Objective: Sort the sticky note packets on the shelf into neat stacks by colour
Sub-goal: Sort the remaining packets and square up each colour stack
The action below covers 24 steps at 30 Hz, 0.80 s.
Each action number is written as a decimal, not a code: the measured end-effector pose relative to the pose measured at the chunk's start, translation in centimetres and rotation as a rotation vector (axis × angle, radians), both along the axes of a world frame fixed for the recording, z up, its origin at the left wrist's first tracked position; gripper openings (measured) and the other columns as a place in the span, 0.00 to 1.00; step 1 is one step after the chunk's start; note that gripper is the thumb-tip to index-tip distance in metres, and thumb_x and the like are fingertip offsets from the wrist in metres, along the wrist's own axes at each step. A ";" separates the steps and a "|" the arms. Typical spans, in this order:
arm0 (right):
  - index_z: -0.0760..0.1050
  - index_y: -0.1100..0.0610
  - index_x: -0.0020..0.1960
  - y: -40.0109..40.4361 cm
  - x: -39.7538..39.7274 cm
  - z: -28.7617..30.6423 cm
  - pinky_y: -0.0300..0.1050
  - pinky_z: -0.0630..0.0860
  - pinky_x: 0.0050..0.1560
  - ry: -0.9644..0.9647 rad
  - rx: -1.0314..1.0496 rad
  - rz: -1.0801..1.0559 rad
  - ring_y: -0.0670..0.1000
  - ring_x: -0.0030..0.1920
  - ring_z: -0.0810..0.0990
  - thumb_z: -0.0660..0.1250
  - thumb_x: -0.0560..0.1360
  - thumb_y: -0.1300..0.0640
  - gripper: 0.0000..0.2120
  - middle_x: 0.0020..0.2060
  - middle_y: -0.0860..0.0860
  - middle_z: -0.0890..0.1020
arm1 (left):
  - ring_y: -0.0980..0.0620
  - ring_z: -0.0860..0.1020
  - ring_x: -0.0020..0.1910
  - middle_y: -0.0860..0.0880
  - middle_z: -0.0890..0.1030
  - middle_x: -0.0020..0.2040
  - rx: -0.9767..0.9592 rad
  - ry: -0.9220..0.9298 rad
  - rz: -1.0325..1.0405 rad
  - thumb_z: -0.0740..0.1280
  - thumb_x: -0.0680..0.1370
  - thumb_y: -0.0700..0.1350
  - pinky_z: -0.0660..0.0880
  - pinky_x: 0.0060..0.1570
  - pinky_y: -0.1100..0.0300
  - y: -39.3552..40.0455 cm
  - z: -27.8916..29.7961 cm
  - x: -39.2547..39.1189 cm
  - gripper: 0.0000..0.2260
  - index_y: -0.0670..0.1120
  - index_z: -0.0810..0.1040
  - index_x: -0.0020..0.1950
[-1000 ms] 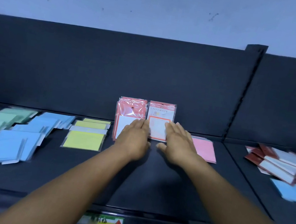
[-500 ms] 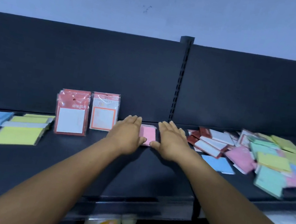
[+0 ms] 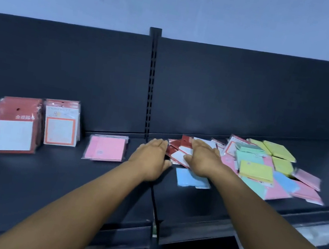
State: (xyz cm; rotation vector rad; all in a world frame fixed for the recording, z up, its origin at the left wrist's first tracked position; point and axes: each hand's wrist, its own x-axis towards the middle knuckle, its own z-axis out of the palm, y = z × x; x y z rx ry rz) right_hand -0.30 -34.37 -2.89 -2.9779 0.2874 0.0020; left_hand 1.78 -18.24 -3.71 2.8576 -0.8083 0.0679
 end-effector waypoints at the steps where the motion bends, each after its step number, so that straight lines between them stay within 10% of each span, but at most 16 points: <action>1: 0.50 0.57 0.78 -1.0 0.1 -0.2 0.52 0.49 0.75 0.020 -0.004 -0.016 0.52 0.77 0.53 0.55 0.81 0.47 0.30 0.77 0.51 0.54 | 0.49 0.55 0.77 0.47 0.58 0.77 -0.004 0.005 -0.008 0.59 0.80 0.54 0.56 0.74 0.52 -0.9 -0.3 0.2 0.30 0.43 0.54 0.77; 8: 0.46 0.57 0.78 -4.8 1.2 -1.5 0.53 0.45 0.76 0.139 0.019 0.004 0.52 0.78 0.46 0.47 0.83 0.48 0.27 0.78 0.52 0.48 | 0.49 0.51 0.77 0.47 0.54 0.78 0.069 0.056 0.003 0.53 0.82 0.53 0.54 0.74 0.50 -5.1 -1.3 0.8 0.26 0.47 0.52 0.78; 11: 0.57 0.57 0.75 -5.2 1.3 -1.5 0.52 0.55 0.72 0.081 -0.028 0.068 0.55 0.74 0.60 0.47 0.83 0.50 0.23 0.75 0.54 0.62 | 0.48 0.51 0.77 0.47 0.53 0.79 0.119 0.081 -0.001 0.49 0.83 0.54 0.53 0.73 0.49 -6.1 -1.3 0.8 0.24 0.50 0.52 0.78; 16: 0.69 0.56 0.41 -4.9 1.4 -1.5 0.47 0.68 0.50 -0.076 -0.049 0.205 0.58 0.55 0.74 0.54 0.79 0.59 0.10 0.49 0.55 0.77 | 0.46 0.56 0.76 0.45 0.60 0.76 0.111 0.110 0.130 0.48 0.82 0.56 0.54 0.73 0.47 -6.2 -2.0 1.4 0.24 0.47 0.59 0.76; 20: 0.80 0.57 0.54 -5.0 2.1 -1.4 0.50 0.74 0.57 -0.187 0.169 0.189 0.56 0.58 0.76 0.58 0.76 0.62 0.13 0.56 0.54 0.81 | 0.44 0.64 0.70 0.43 0.71 0.68 0.057 0.060 0.239 0.49 0.82 0.58 0.59 0.69 0.49 -5.8 -1.7 1.8 0.24 0.45 0.70 0.68; 24: 0.65 0.55 0.73 -6.0 3.1 -1.0 0.49 0.67 0.66 -0.048 0.122 0.088 0.57 0.69 0.68 0.60 0.78 0.46 0.26 0.70 0.54 0.71 | 0.44 0.65 0.69 0.43 0.70 0.68 0.061 0.059 0.291 0.50 0.81 0.61 0.59 0.68 0.51 -5.9 -1.5 1.8 0.27 0.42 0.70 0.69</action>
